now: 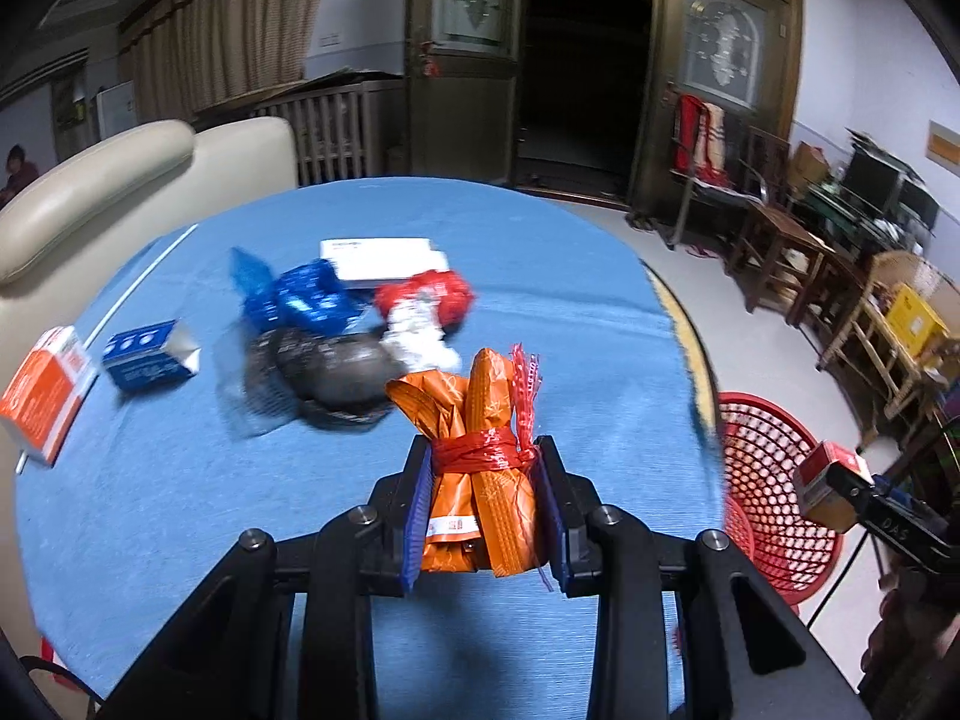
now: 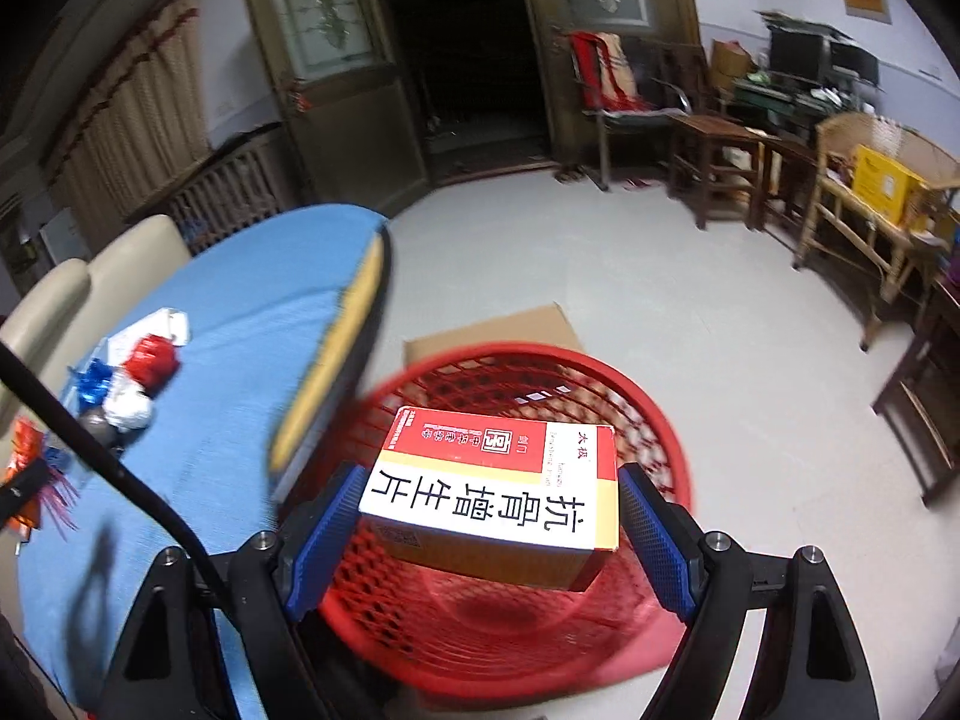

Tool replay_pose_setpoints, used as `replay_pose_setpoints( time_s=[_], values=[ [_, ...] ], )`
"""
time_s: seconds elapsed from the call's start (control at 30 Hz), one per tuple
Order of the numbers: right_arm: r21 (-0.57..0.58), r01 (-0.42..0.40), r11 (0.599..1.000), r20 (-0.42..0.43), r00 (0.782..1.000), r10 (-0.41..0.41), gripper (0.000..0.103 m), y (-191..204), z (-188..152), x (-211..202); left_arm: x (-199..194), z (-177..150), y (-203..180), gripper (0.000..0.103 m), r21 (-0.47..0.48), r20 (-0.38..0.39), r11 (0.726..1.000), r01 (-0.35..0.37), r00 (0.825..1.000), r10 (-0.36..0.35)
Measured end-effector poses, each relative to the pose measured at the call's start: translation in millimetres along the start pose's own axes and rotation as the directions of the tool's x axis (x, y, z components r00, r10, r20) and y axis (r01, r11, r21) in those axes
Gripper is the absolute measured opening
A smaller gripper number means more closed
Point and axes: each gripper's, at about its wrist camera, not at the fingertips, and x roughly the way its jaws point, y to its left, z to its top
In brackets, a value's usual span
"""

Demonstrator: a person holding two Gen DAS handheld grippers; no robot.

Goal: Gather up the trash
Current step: 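Drop the medicine box into the red basket with the right gripper while the left holds the bundle, then lower the orange bundle into the red basket and open the left gripper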

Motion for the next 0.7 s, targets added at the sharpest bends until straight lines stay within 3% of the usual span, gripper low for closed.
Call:
replay_pose_setpoints(
  time_s=[0.3, 0.4, 0.7],
  values=[
    [0.015, 0.024, 1.0, -0.095, 0.995, -0.022, 0.088, -16.5, -5.1, 32.3, 3.7, 3.6, -40.1, 0.034, 0.089, -0.014, 0.994, 0.071, 0.997, -0.07],
    [0.017, 0.047, 0.999, -0.124, 0.991, -0.044, 0.103, -18.8, -10.0, 41.5, 5.2, 5.2, -56.2, 0.034, 0.123, -0.022, 0.987, 0.103, 0.995, -0.101],
    [0.13, 0.076, 0.989, -0.011, 0.997, -0.075, 0.103, -63.8, 5.4, 16.5, 22.6, 5.5, -124.9, 0.034, 0.24, -0.096, 0.941, 0.24, 0.97, -0.223]
  ],
)
